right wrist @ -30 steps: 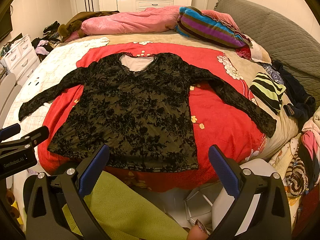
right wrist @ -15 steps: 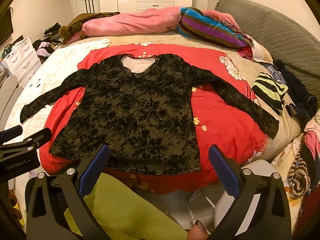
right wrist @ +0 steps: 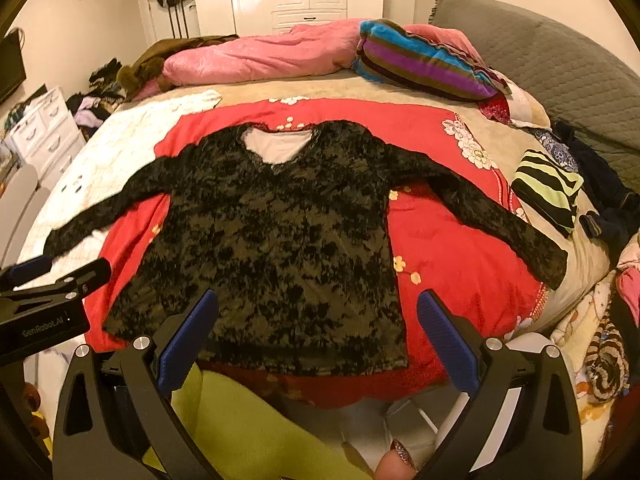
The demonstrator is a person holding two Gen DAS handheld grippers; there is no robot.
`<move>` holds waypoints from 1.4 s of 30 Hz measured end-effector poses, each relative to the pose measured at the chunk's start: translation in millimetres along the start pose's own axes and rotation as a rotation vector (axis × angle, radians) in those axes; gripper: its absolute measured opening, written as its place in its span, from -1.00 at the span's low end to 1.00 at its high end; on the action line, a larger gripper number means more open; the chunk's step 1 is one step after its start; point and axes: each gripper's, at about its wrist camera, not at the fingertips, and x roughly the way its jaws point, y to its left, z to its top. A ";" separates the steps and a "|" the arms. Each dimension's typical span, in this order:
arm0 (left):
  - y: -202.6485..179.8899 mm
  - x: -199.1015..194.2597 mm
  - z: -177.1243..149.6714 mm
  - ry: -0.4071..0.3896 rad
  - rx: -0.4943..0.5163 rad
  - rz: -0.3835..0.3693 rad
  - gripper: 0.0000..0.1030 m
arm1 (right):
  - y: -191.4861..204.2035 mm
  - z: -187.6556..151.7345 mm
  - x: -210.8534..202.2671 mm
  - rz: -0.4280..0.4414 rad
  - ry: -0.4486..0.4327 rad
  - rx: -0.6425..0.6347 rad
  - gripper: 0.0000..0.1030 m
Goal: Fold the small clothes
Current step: 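Grasp the blouse sleeve cuff with the right tool and lift it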
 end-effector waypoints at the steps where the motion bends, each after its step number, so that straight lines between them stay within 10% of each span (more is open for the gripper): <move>1: -0.7 2.0 5.0 0.000 -0.001 0.003 0.82 | -4.1 3.9 1.7 -0.001 -0.001 0.006 0.92; 16: -23.9 49.8 57.5 0.011 -0.001 0.005 0.82 | -76.9 56.6 57.7 -0.055 -0.019 0.102 0.92; 42: -88.6 157.5 102.9 0.076 0.088 -0.078 0.82 | -395.0 20.4 135.4 -0.444 0.085 0.638 0.92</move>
